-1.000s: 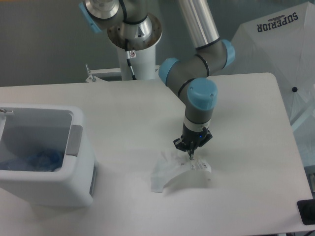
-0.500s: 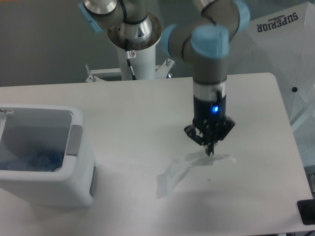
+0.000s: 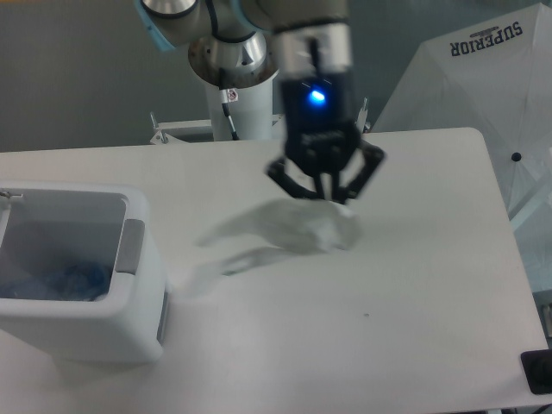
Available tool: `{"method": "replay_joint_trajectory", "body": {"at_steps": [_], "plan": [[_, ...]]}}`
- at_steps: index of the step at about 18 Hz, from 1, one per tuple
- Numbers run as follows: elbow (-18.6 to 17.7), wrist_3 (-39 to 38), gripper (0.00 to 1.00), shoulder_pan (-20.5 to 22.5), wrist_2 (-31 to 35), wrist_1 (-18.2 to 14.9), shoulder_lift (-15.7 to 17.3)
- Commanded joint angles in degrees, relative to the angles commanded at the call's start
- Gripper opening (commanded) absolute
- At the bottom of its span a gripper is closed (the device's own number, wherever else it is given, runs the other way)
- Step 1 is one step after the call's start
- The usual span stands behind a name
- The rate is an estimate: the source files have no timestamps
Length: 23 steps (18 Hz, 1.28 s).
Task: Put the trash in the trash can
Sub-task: 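Lift the bag and carry it over the trash bin, then release the bag into the bin and raise the open gripper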
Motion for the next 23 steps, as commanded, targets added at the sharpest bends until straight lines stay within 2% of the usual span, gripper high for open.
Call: {"method": "replay_joint_trajectory", "body": {"at_steps": [4,9,13,23], "plan": [[0.7,4.93,0.0,-5.55,-0.09,-0.09,0.27],[0.17,15.04,0.0,-11.61,-0.09,-0.09,-1.49],[-1.31,20.57,0.0,-14.25,0.0,-0.09,-3.77],[-8.0,24.02,0.0,-18.48,1.32,-0.09,-3.25]]}}
